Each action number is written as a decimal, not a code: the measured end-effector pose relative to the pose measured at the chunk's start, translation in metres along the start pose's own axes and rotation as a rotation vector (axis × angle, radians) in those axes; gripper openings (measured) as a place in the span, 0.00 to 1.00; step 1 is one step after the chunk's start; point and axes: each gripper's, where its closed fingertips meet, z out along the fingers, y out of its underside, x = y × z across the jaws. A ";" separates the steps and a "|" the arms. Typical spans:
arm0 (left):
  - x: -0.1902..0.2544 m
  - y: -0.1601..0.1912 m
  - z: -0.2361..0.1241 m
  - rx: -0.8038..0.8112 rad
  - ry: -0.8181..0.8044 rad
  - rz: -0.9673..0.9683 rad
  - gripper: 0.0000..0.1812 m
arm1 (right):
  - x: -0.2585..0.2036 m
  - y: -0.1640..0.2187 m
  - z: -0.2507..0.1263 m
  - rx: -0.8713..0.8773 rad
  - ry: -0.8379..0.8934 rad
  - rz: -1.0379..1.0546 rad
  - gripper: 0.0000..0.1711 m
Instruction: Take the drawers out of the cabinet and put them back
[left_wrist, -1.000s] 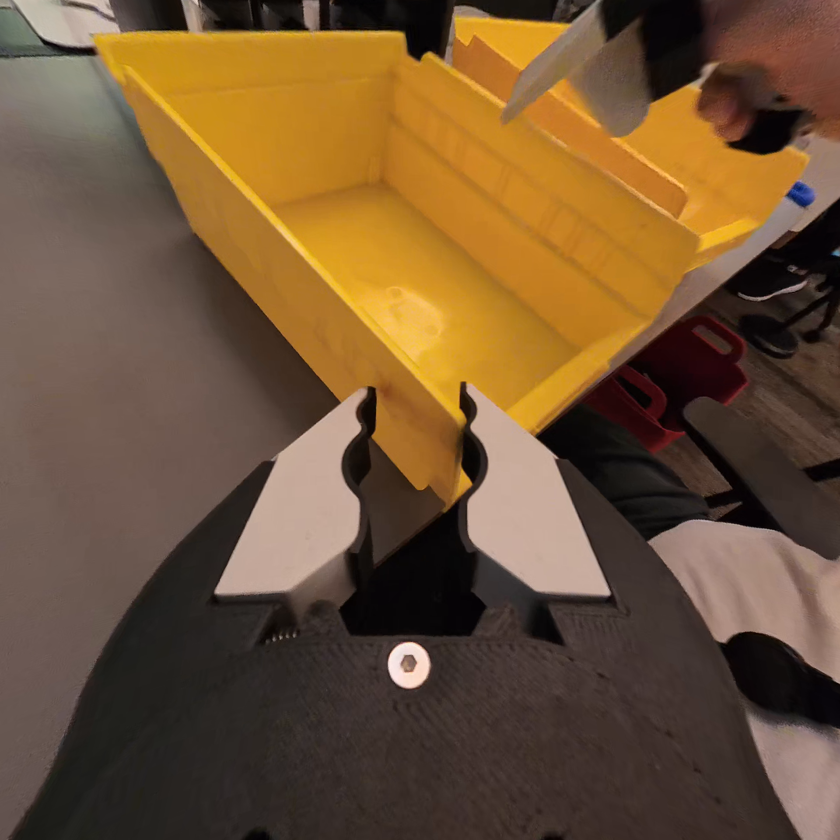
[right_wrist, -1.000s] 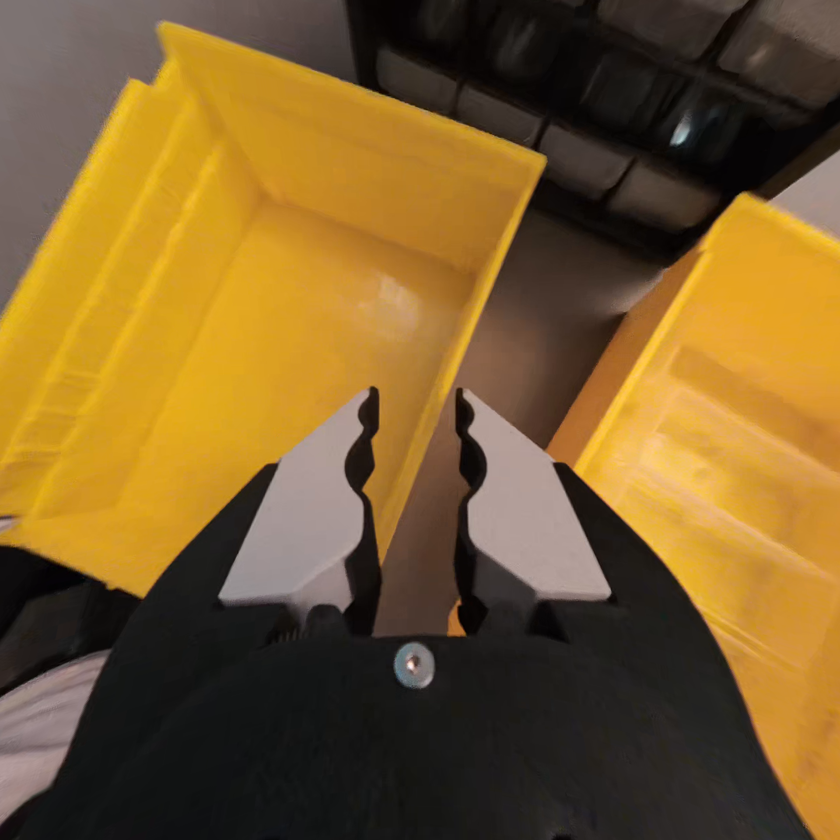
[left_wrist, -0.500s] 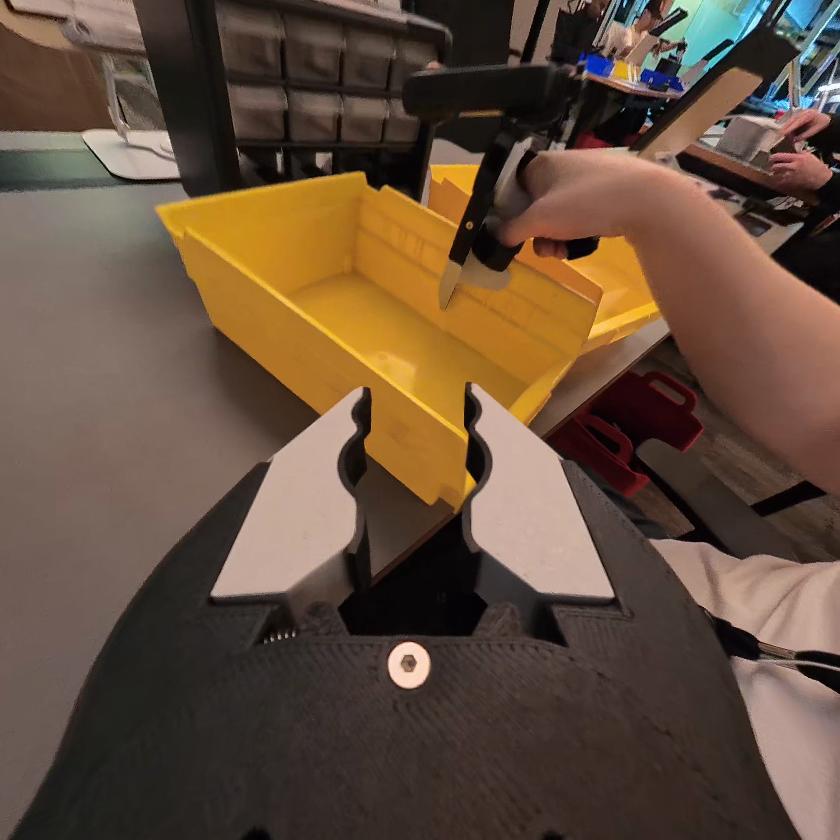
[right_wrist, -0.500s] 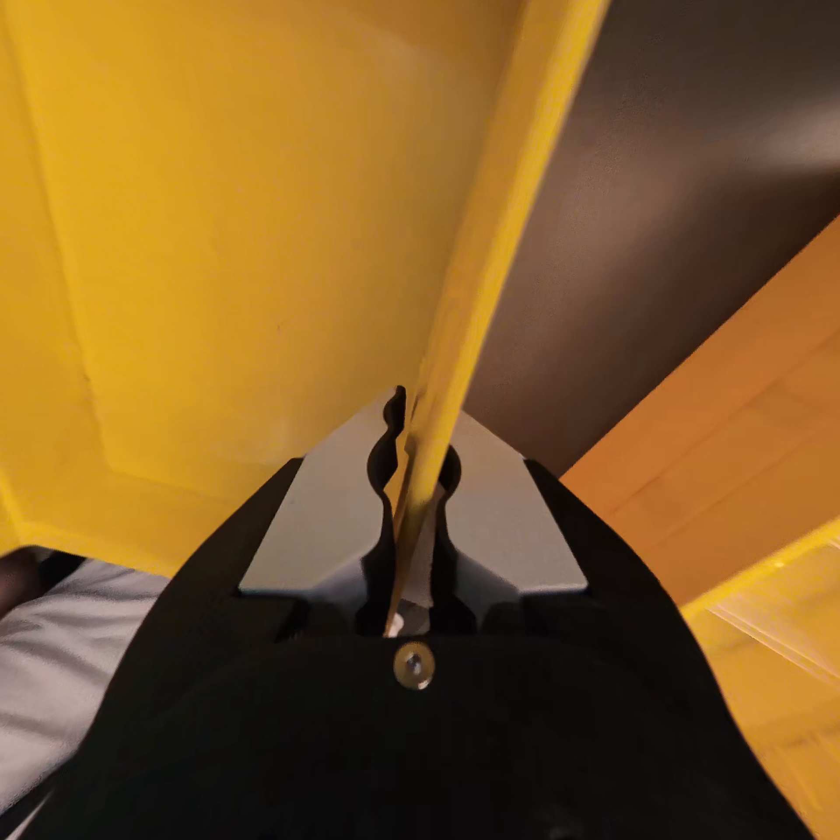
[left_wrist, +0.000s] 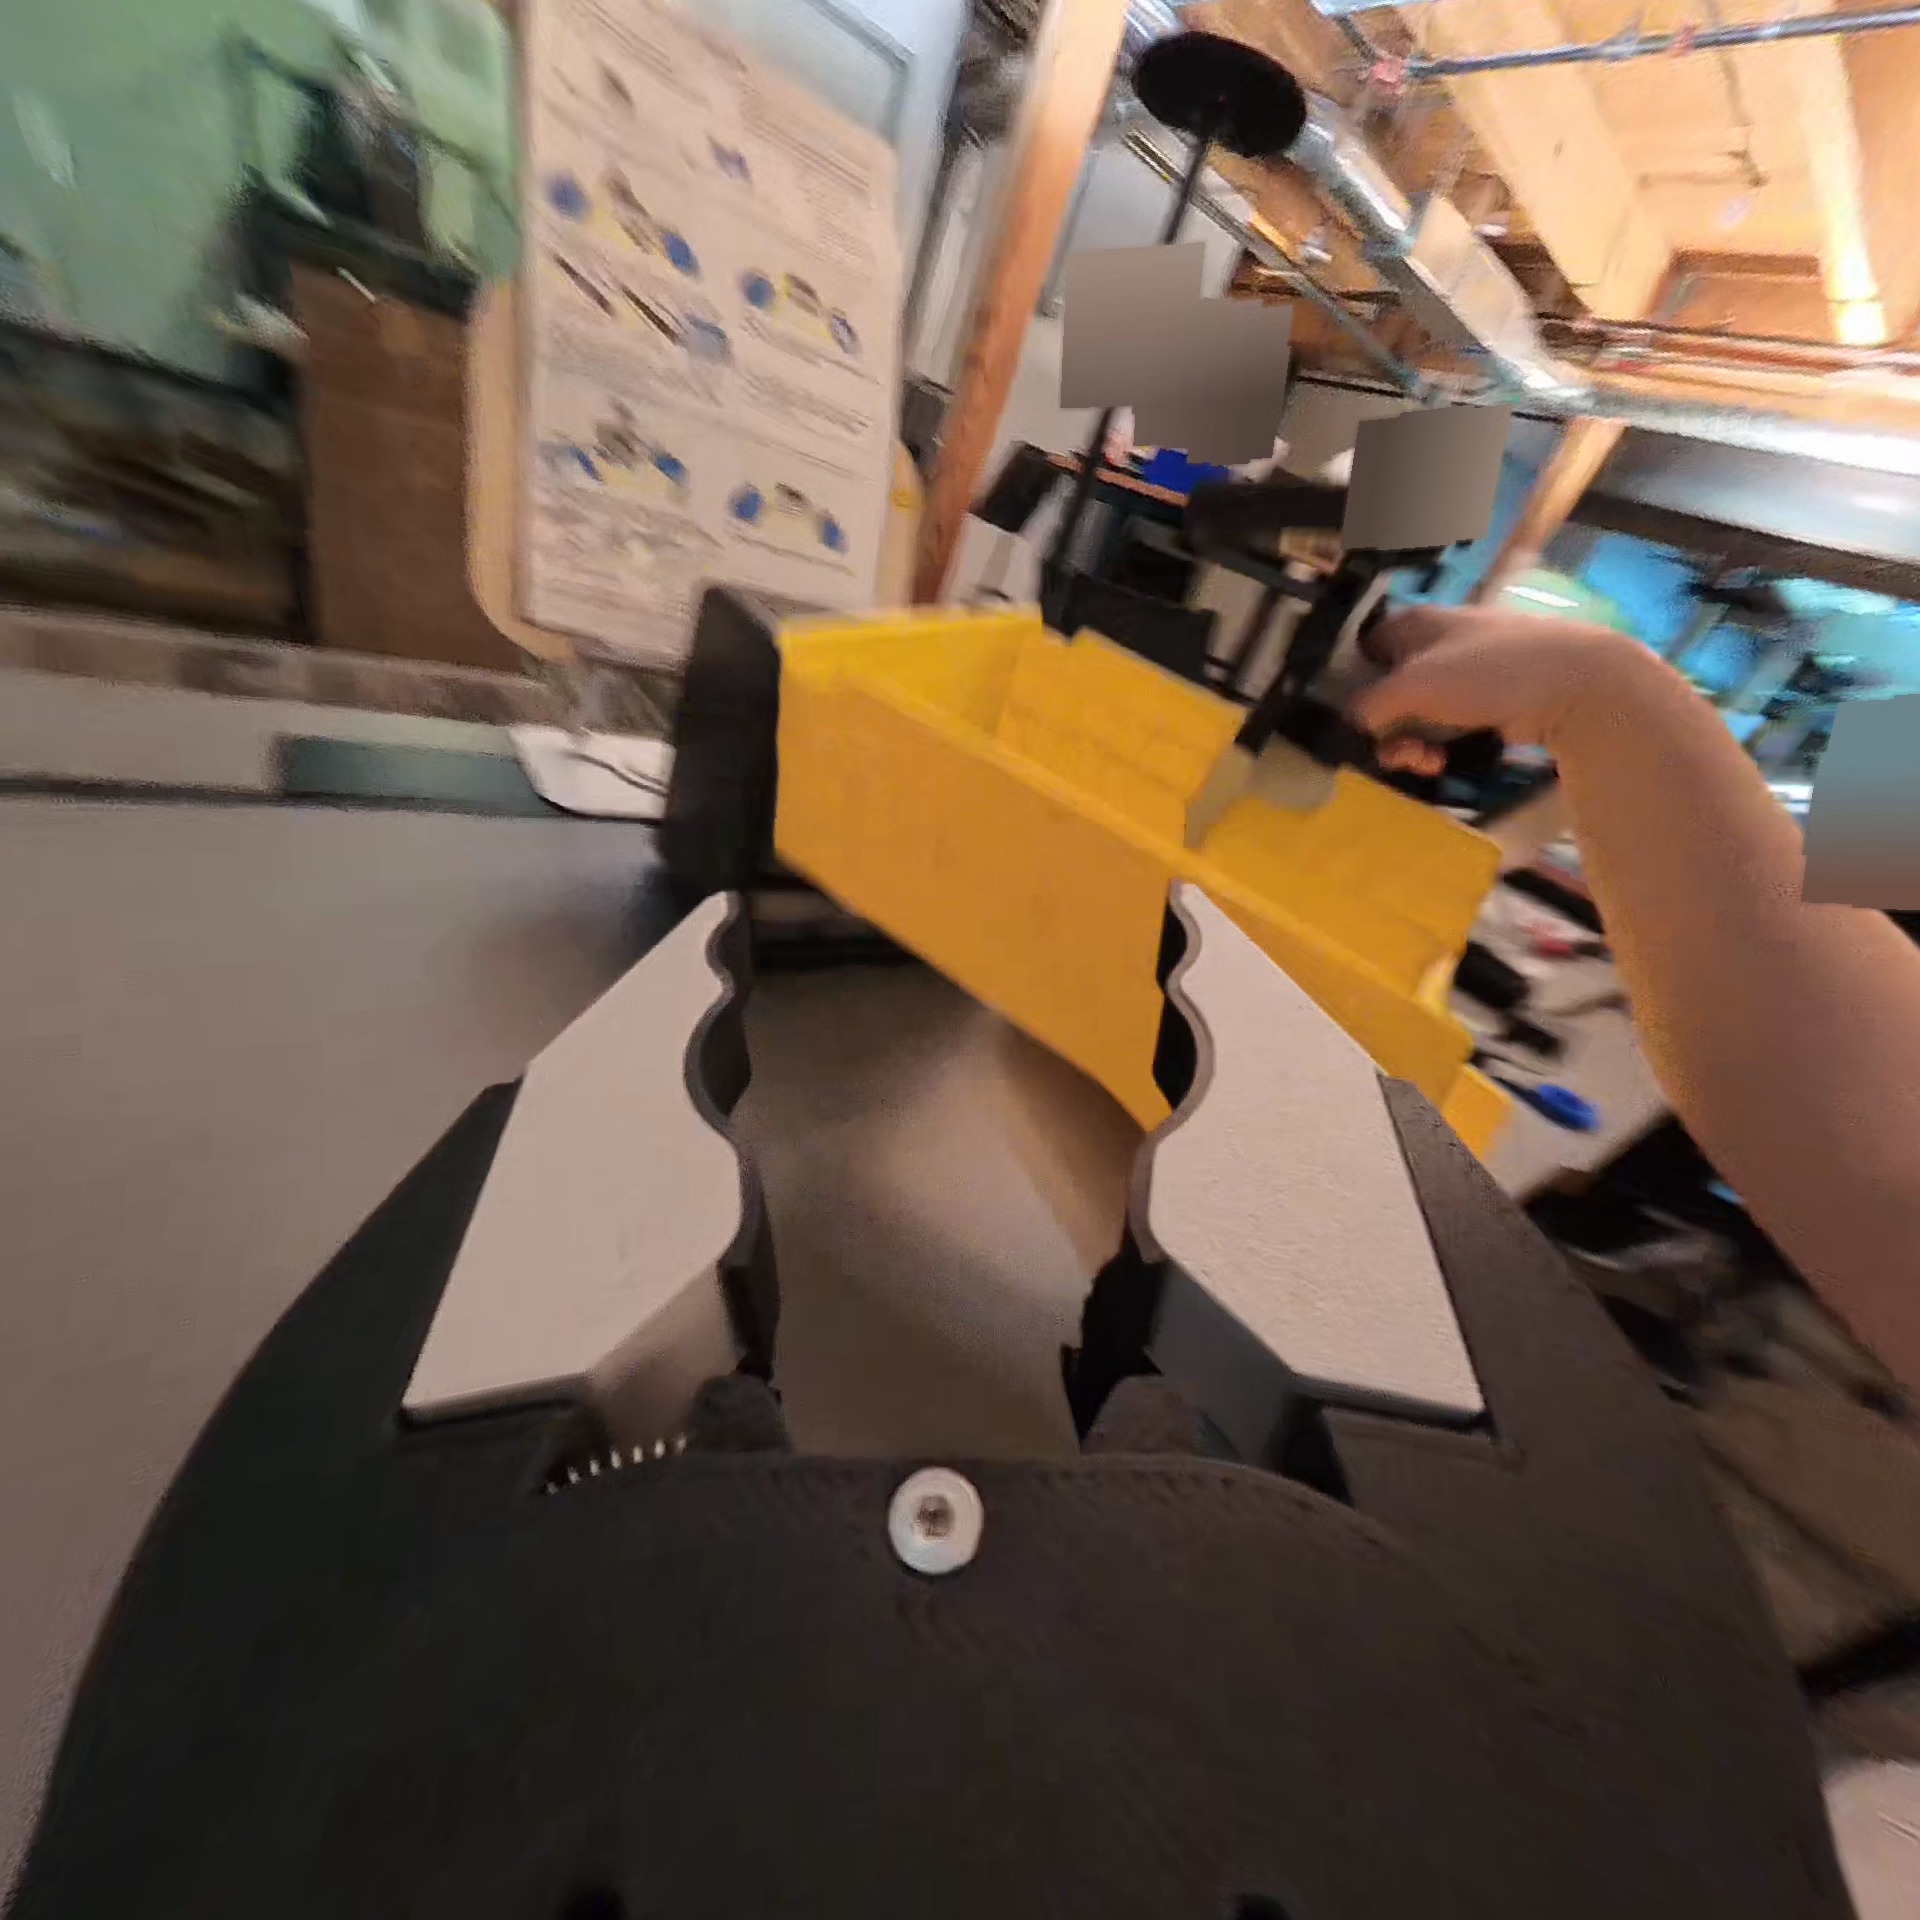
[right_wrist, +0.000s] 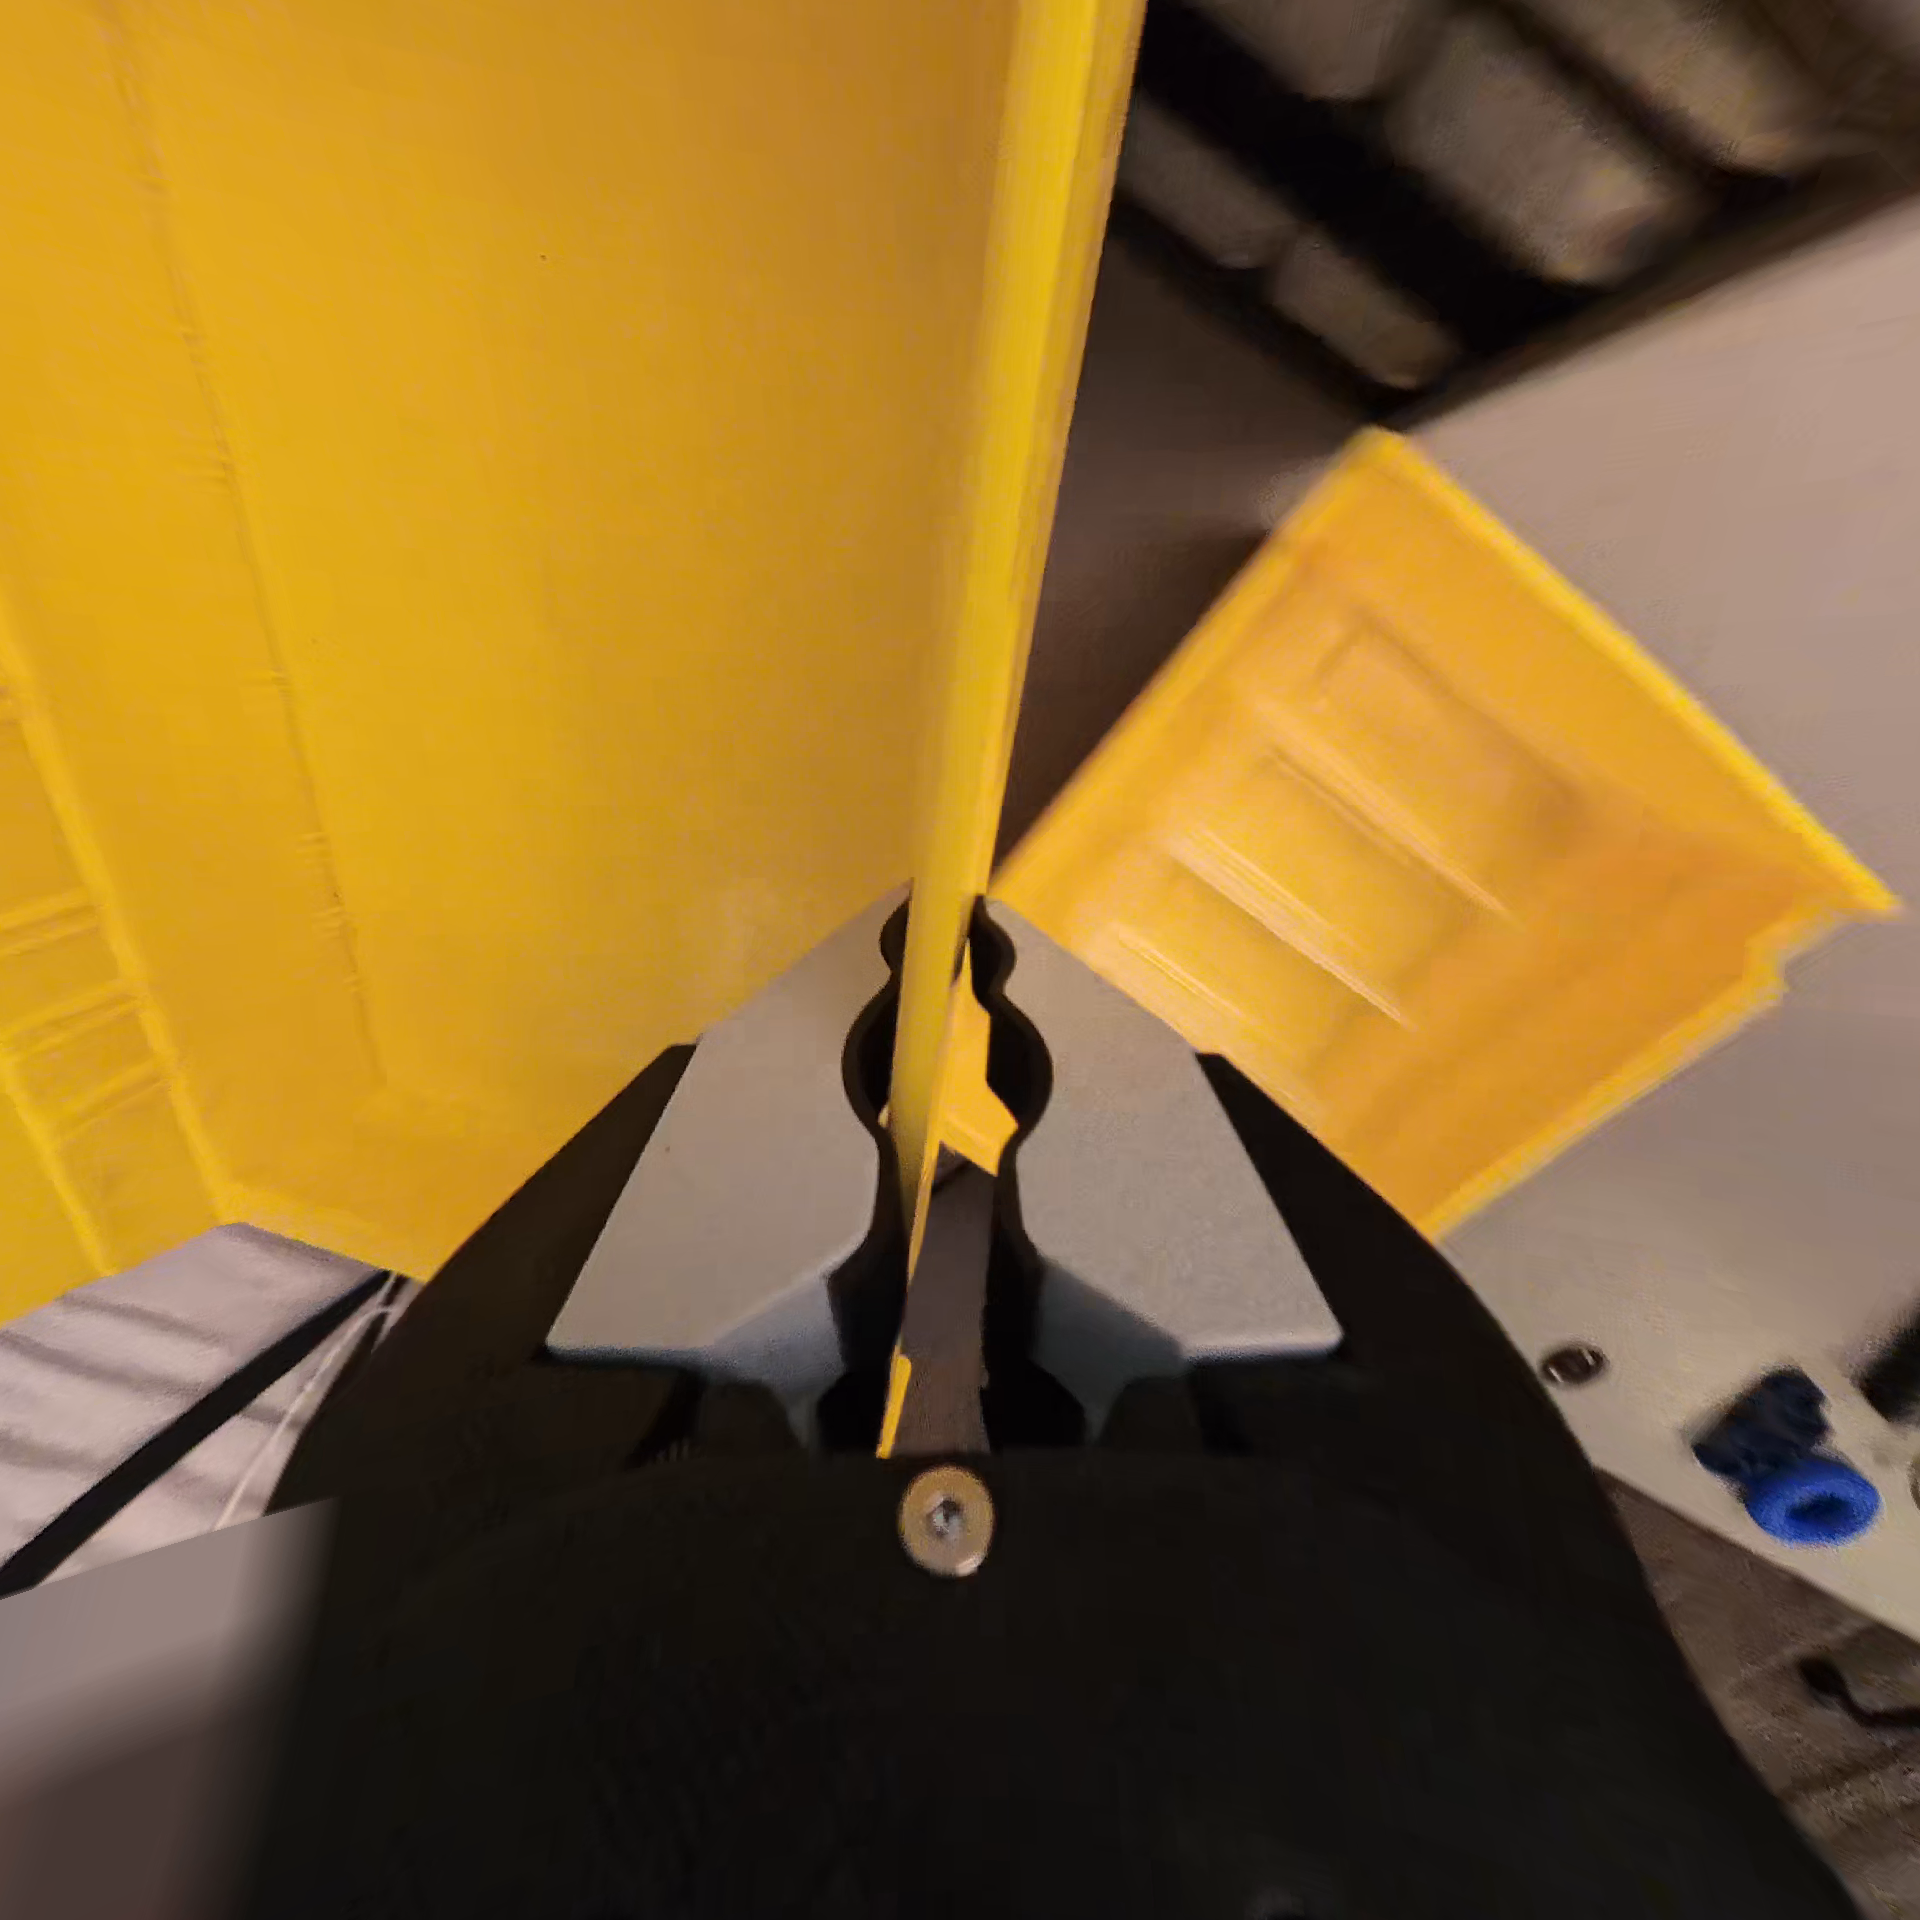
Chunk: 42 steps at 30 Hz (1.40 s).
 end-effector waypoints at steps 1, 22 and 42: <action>0.006 0.012 0.015 -0.060 0.075 -0.066 0.45 | 0.020 0.011 -0.023 0.028 0.026 0.032 0.03; 0.114 0.253 0.271 -1.214 0.316 0.165 0.40 | 0.355 0.338 -0.021 -0.117 0.212 0.704 0.03; -0.127 0.149 0.093 -1.159 -0.200 -0.056 0.03 | 0.351 0.191 0.116 -0.020 -0.044 0.561 0.03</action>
